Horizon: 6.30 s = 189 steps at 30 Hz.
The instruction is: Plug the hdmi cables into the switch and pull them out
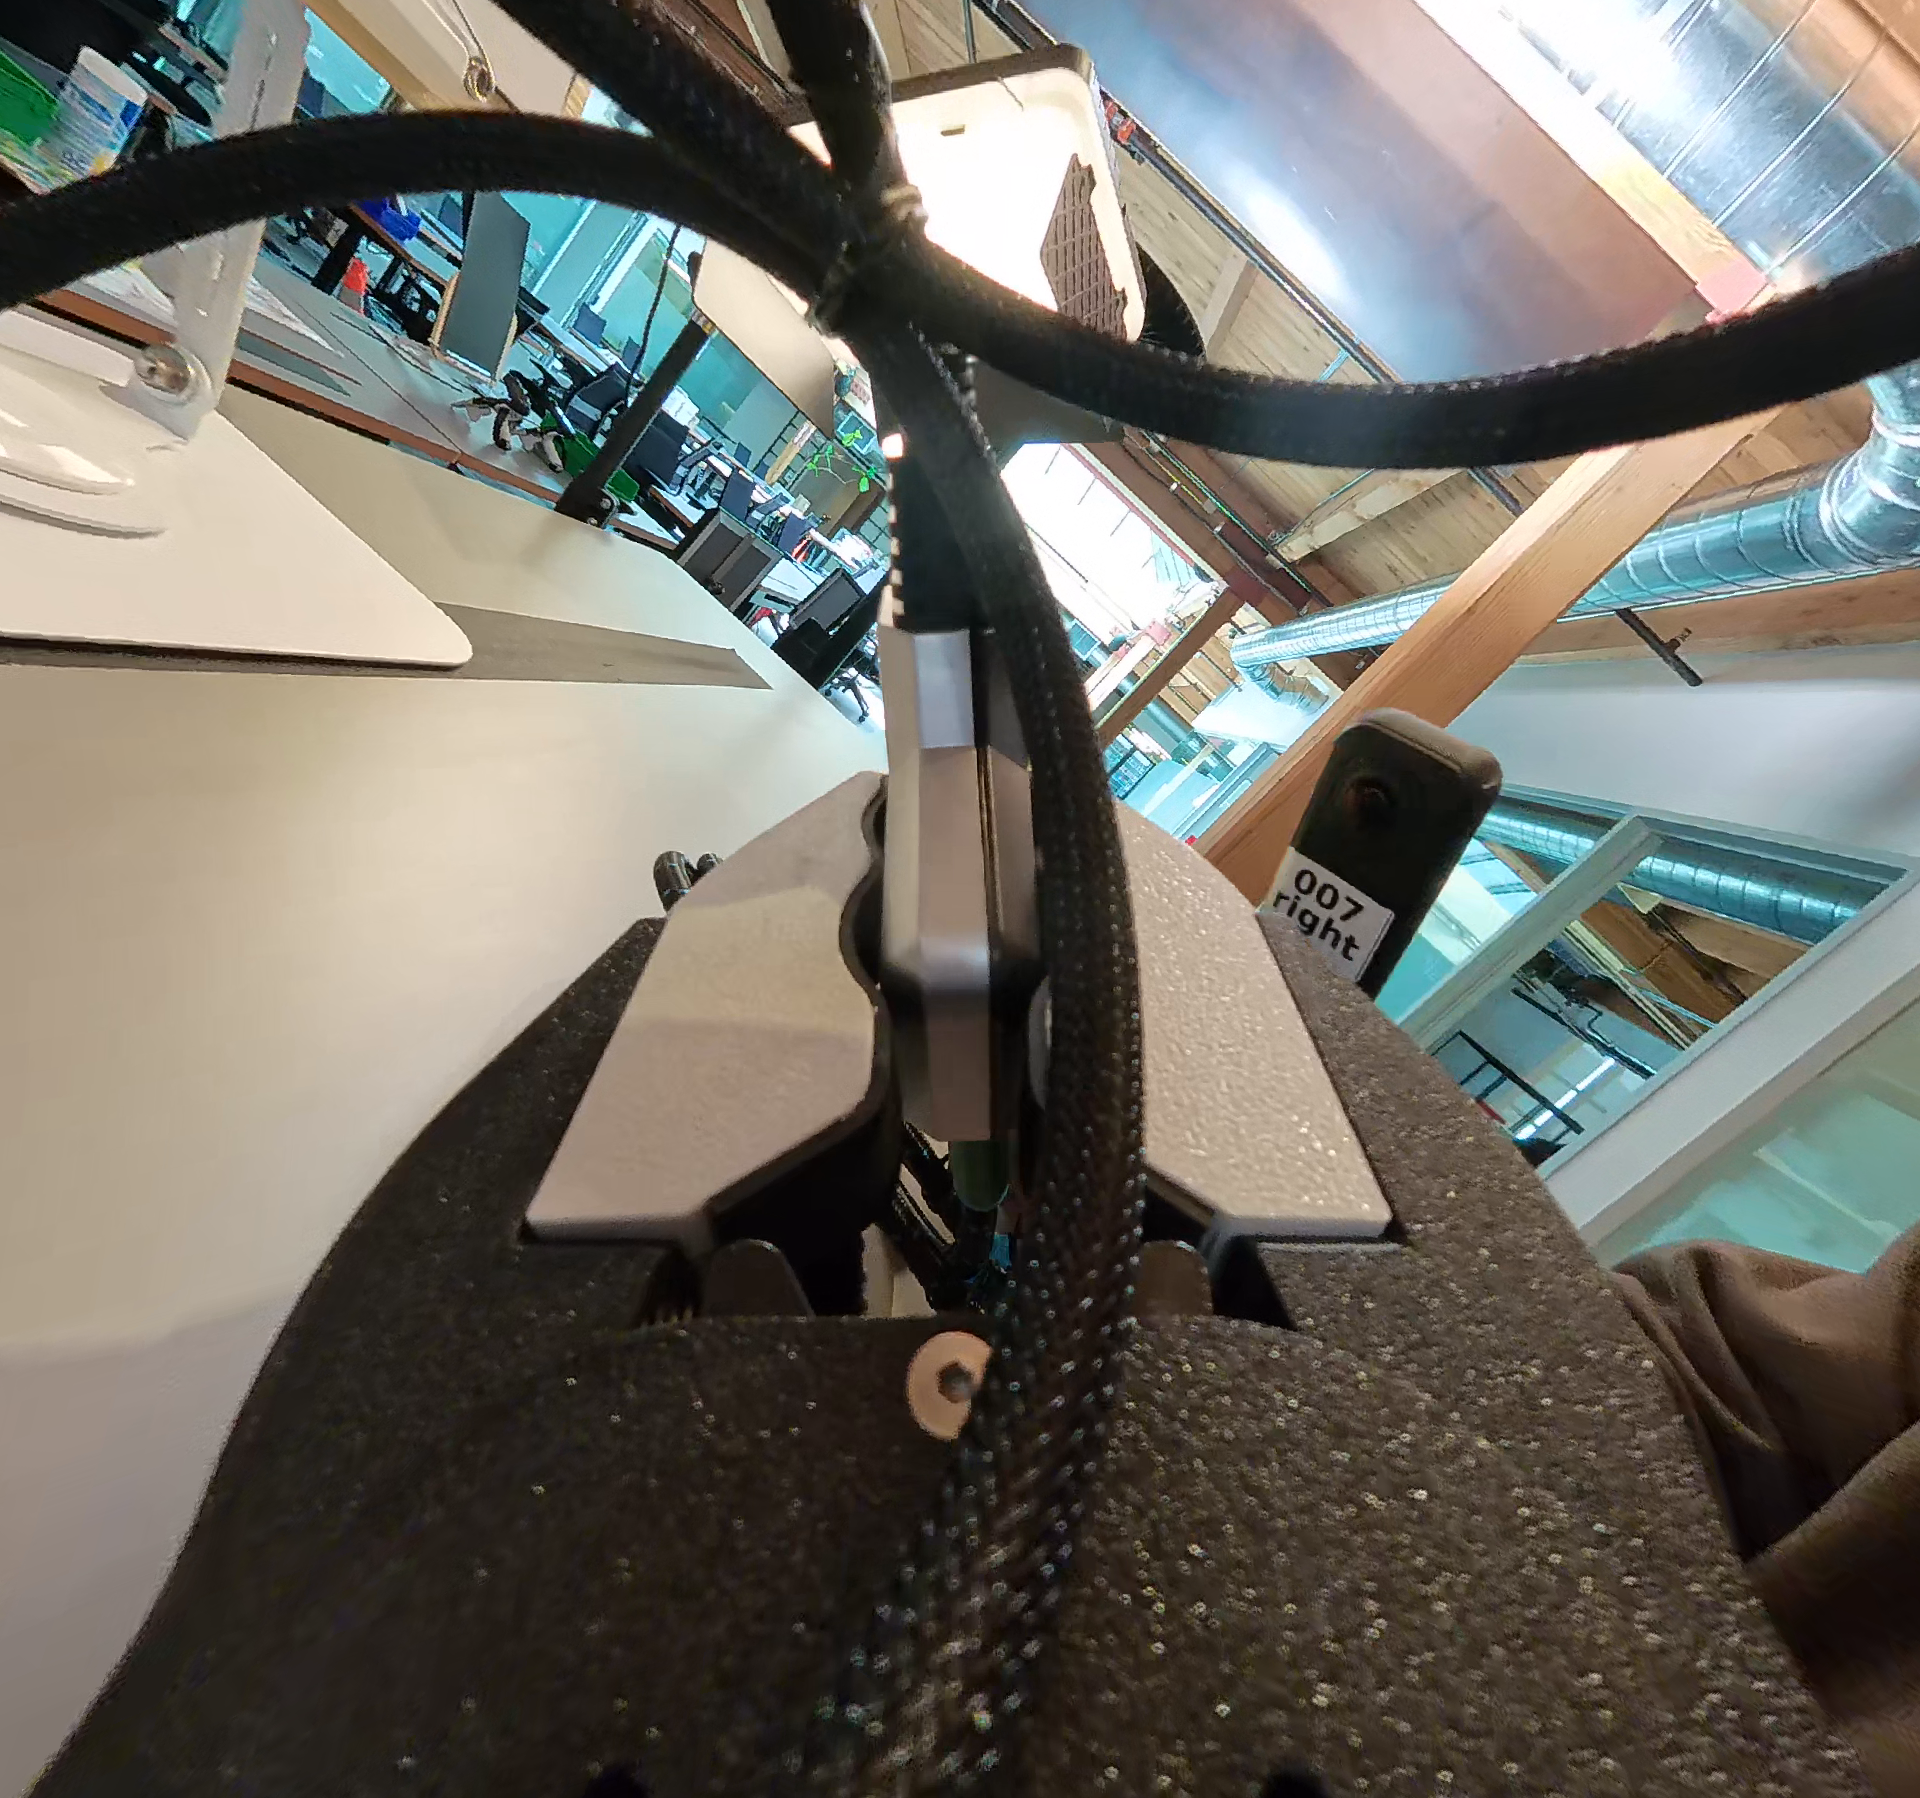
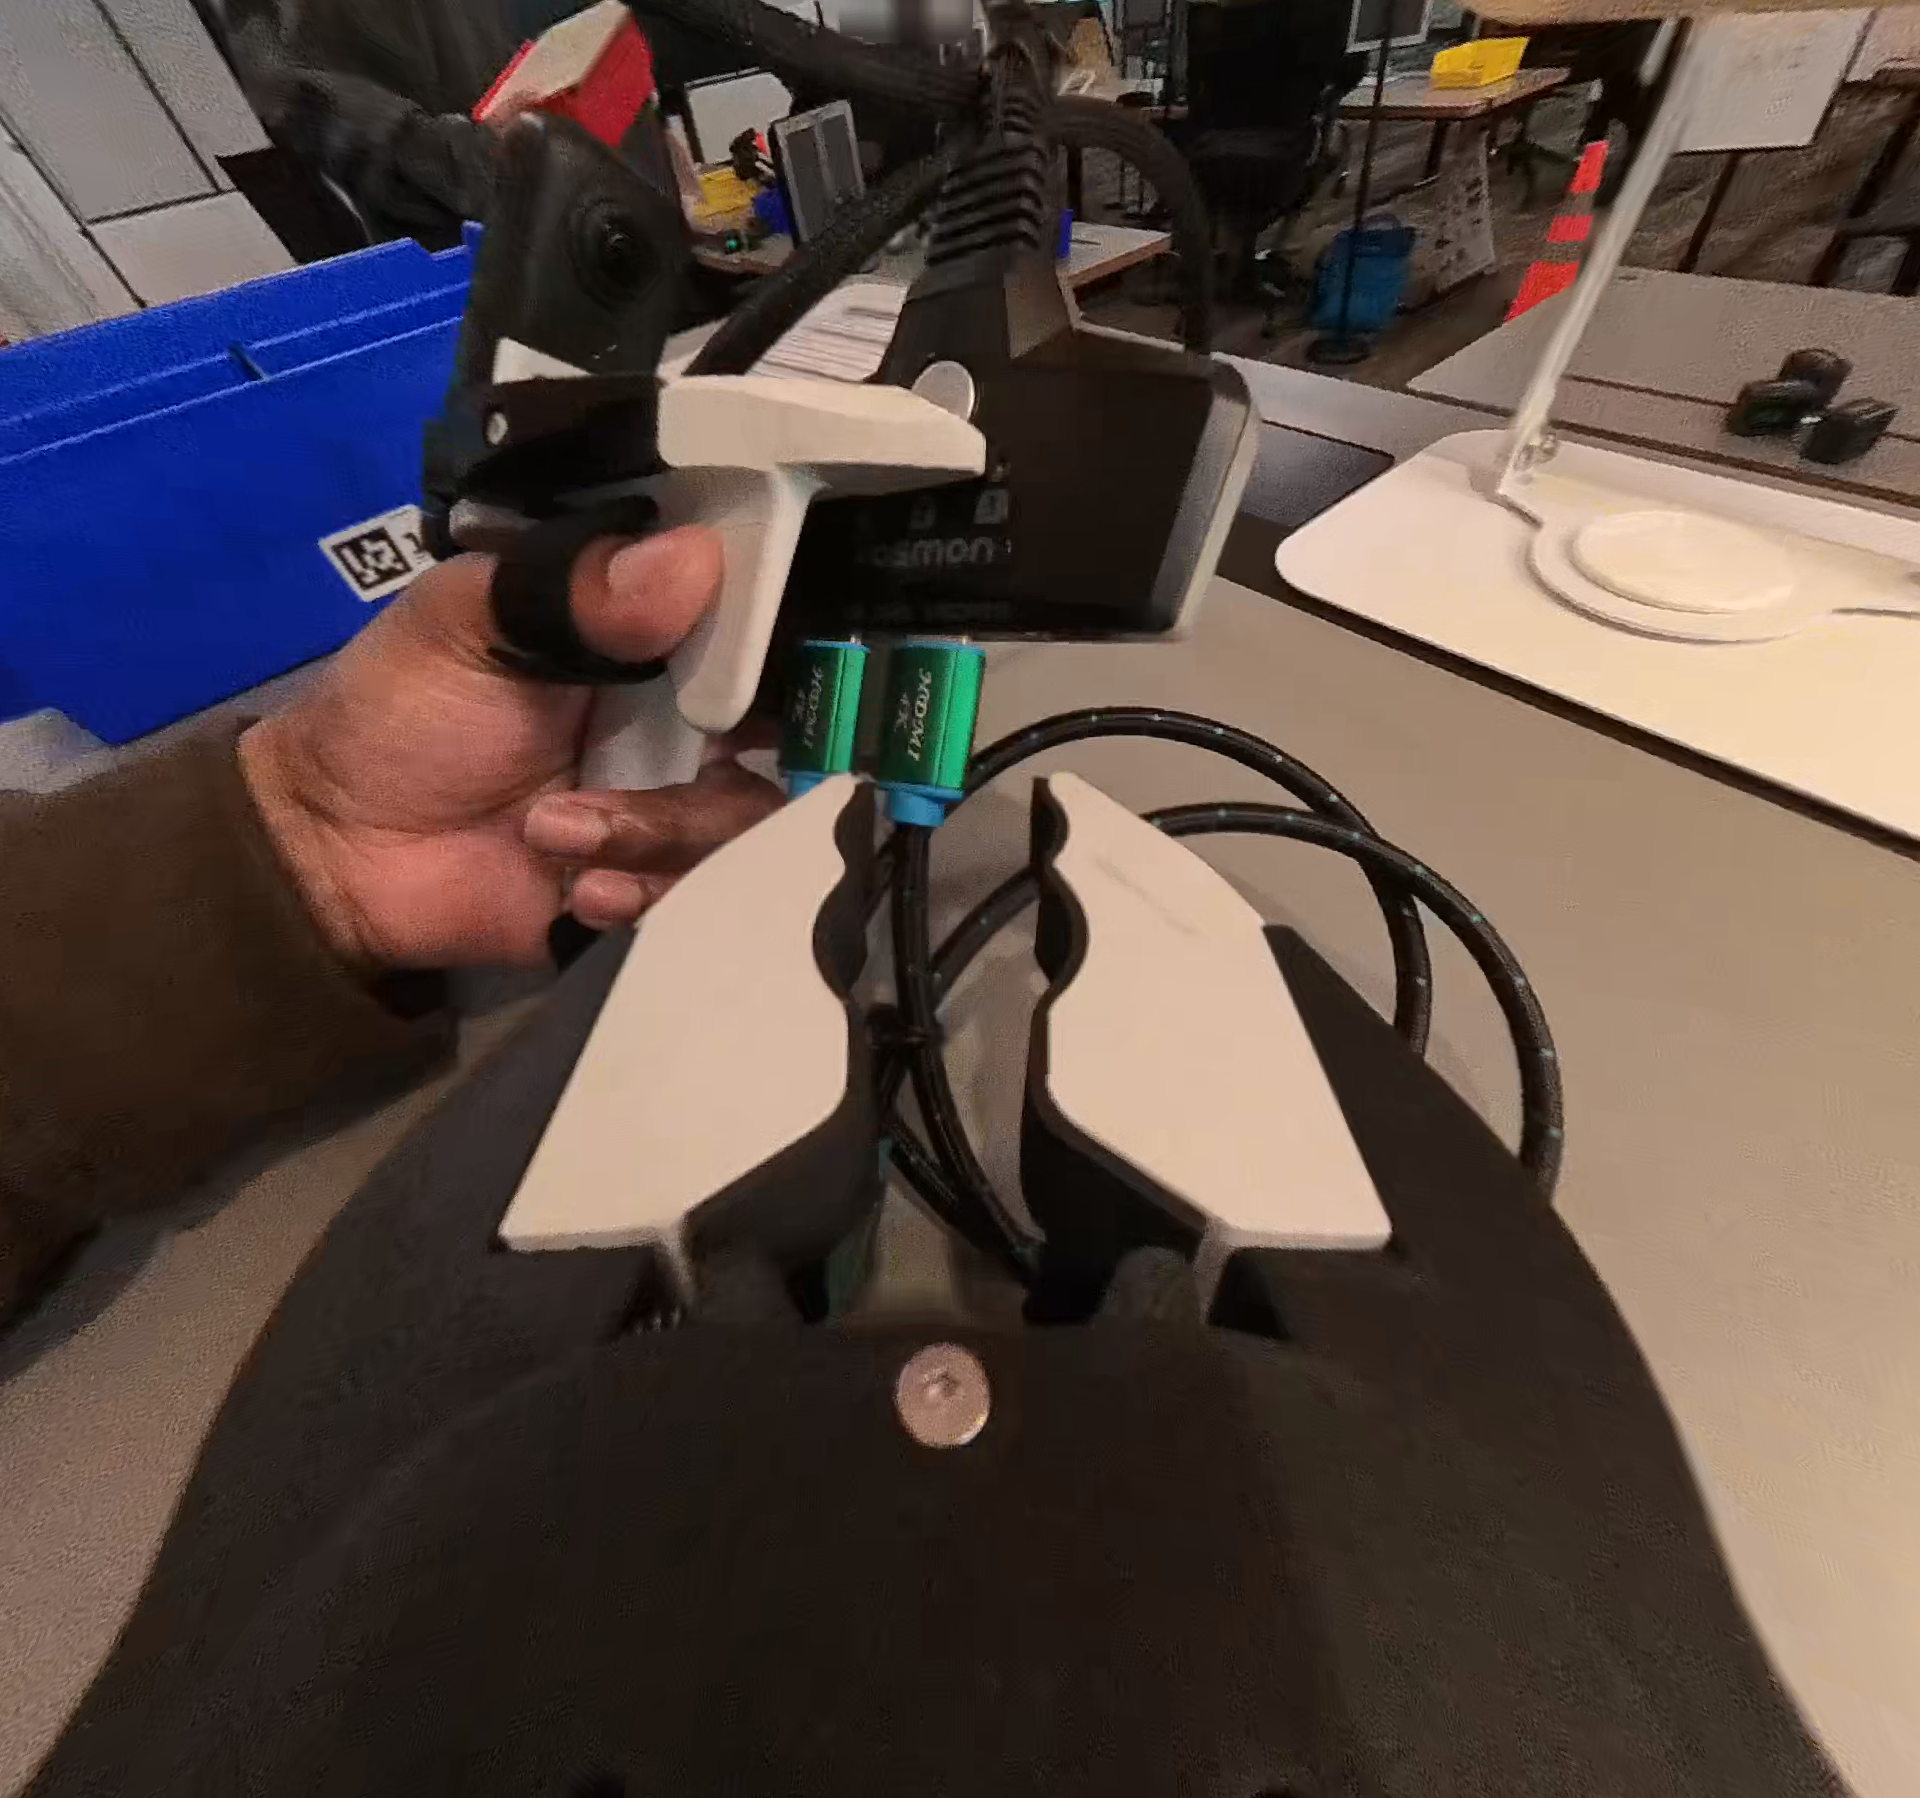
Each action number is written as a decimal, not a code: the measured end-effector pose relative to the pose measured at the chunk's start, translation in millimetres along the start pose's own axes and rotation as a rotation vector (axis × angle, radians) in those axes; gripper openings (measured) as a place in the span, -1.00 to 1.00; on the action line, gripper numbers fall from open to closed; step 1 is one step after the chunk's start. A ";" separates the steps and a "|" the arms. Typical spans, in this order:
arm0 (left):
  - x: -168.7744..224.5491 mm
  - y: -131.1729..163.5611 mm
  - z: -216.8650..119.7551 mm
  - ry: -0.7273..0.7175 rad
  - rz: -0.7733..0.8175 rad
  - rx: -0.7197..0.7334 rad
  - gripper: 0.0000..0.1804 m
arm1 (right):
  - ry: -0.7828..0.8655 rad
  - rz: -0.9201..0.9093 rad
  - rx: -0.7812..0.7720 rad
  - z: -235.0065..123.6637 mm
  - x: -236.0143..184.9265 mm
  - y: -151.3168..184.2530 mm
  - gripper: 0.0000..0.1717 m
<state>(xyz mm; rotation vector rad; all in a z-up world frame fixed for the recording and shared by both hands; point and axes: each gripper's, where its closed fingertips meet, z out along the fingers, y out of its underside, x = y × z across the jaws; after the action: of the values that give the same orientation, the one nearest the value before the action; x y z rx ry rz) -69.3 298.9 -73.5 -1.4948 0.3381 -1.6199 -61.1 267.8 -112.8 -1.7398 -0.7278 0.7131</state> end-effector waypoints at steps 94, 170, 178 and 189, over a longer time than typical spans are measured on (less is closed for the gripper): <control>-38.5 -8.6 -10.9 -0.120 -0.108 -0.079 -0.75 | 0.546 0.877 0.292 -363.8 171.7 14.4 -0.86; 7.9 2.7 -11.6 0.195 0.007 -0.174 -0.77 | -0.269 0.063 -0.139 46.8 -41.8 9.7 -0.82; 8.1 3.7 -11.1 0.196 0.005 -0.180 -0.76 | -0.240 0.038 -0.140 47.9 -41.0 10.1 -0.81; 7.0 7.4 -7.4 0.171 0.039 -0.198 -0.77 | -0.262 0.109 -0.162 49.7 -42.0 12.9 -0.82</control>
<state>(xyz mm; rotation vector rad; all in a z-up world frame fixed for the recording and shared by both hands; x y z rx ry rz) -72.1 286.9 -75.8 -1.4875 0.6354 -1.7269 -124.0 262.2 -133.0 -1.8638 -0.8939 0.9936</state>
